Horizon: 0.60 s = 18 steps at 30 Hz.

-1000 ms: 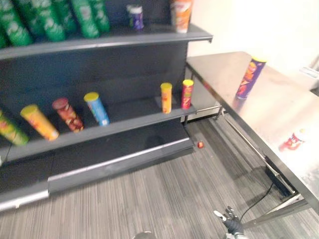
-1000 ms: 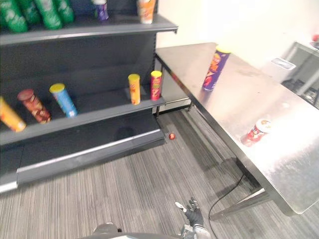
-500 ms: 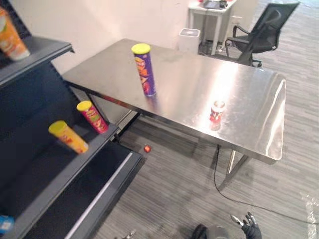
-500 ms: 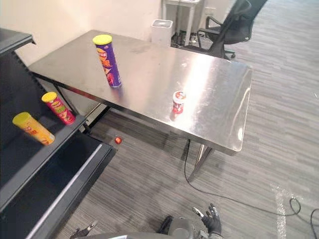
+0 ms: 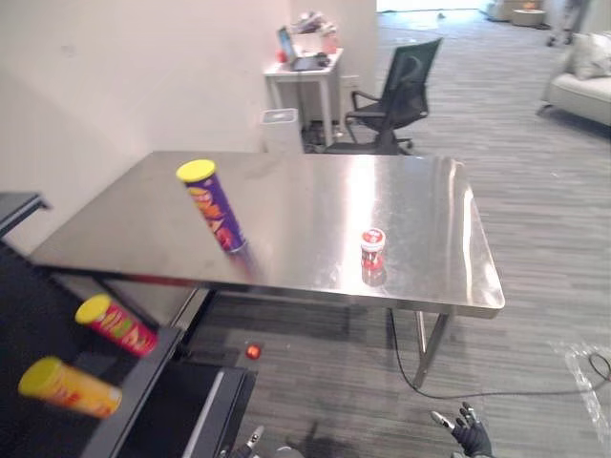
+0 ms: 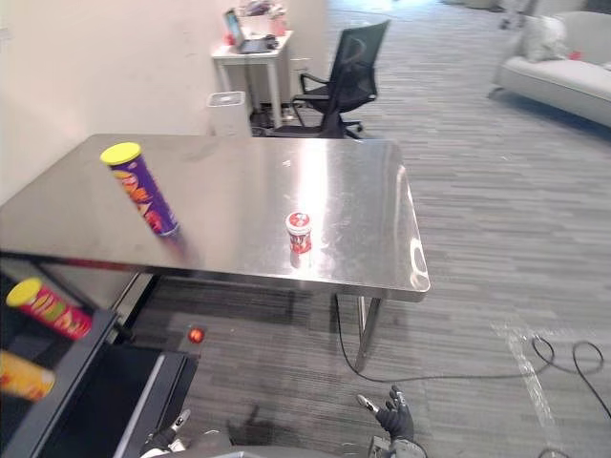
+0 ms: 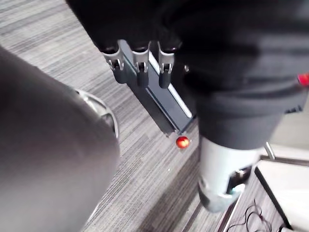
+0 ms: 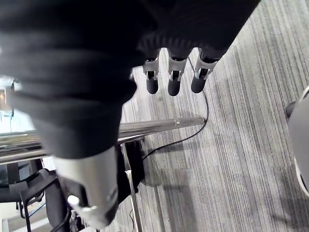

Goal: Put the gum and the chips on the shelf.

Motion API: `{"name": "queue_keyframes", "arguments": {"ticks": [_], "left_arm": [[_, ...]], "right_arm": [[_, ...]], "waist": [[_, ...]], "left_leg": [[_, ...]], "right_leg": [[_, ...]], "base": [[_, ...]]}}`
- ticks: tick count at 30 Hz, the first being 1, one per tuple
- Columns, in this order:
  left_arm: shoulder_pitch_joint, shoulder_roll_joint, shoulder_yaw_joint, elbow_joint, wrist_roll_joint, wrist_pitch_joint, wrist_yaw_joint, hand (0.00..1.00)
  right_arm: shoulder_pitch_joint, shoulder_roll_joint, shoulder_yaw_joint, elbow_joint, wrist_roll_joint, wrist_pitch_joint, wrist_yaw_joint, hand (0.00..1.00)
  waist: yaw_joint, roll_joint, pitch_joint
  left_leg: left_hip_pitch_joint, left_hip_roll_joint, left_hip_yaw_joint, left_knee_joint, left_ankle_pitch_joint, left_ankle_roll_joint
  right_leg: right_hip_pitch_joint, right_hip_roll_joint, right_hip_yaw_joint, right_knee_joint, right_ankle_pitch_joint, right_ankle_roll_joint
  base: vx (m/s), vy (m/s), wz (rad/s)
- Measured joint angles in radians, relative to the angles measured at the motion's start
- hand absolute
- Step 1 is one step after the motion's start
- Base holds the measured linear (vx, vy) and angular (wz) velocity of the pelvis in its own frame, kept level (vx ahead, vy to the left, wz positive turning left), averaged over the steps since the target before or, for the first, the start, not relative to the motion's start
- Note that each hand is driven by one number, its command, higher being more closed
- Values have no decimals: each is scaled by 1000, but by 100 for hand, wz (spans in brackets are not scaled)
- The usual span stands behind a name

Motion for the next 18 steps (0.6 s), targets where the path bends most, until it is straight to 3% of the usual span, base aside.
{"name": "queue_keyframes", "arguments": {"ticks": [1,2,3,4,5,7,10,15,18], "left_arm": [[1,-3,-5,3,-9,6,3,0],[4,-10,-9,4,-9,7,4,0],[5,-10,-7,5,-15,6,4,0],[5,30,-24,10,-12,6,4,0],[4,46,-28,12,-8,5,4,0],[3,62,-48,21,-5,6,4,0],[0,71,-94,52,-3,5,0,0],[4,76,-128,60,-3,5,-37,0],[4,69,-133,59,-3,4,-71,0]], "right_arm": [[0,-6,0,0,-6,0,-1,0],[0,-15,2,0,-6,0,-2,0],[-5,-17,6,18,-9,4,-6,0],[-12,11,9,46,-14,9,-6,0],[-9,26,3,55,-13,8,-9,0],[-11,33,-8,78,-13,5,-31,0],[-8,39,-41,81,-13,-4,-60,0],[-3,40,-113,120,12,1,-121,0],[17,42,-163,127,78,35,-162,0]], "waist": [[0,5,-1],[1,17,-4],[4,20,-10],[-4,-38,-20],[-6,-63,-21],[-8,-80,-29],[-23,-76,-35],[-27,-73,-56],[-28,-68,-58]], "left_leg": [[26,-34,-66,-188,59,9],[32,-38,-107,-253,120,-7],[51,-51,-128,-262,102,-88],[74,-110,-89,-302,95,-77],[86,-135,-77,-325,94,-72],[119,-182,-50,-378,98,-57],[188,-240,-32,-477,118,-34],[215,-236,-28,-528,134,-40],[220,-215,-32,-533,131,-44]], "right_leg": [[-3,-10,40,-1,1,36],[-6,-7,58,-2,3,59],[-2,-15,89,-12,11,87],[-3,-52,107,-54,28,114],[-1,-61,111,-68,36,119],[3,-92,109,-87,53,112],[30,-125,107,-114,72,121],[34,-113,89,-125,81,130],[46,-90,79,-136,101,100]], "base": [[170,314,-99],[172,340,-81],[217,333,-65],[241,362,-51],[178,226,-30],[114,174,-21],[117,159,-14],[100,-5,-4],[45,-44,1]]}}
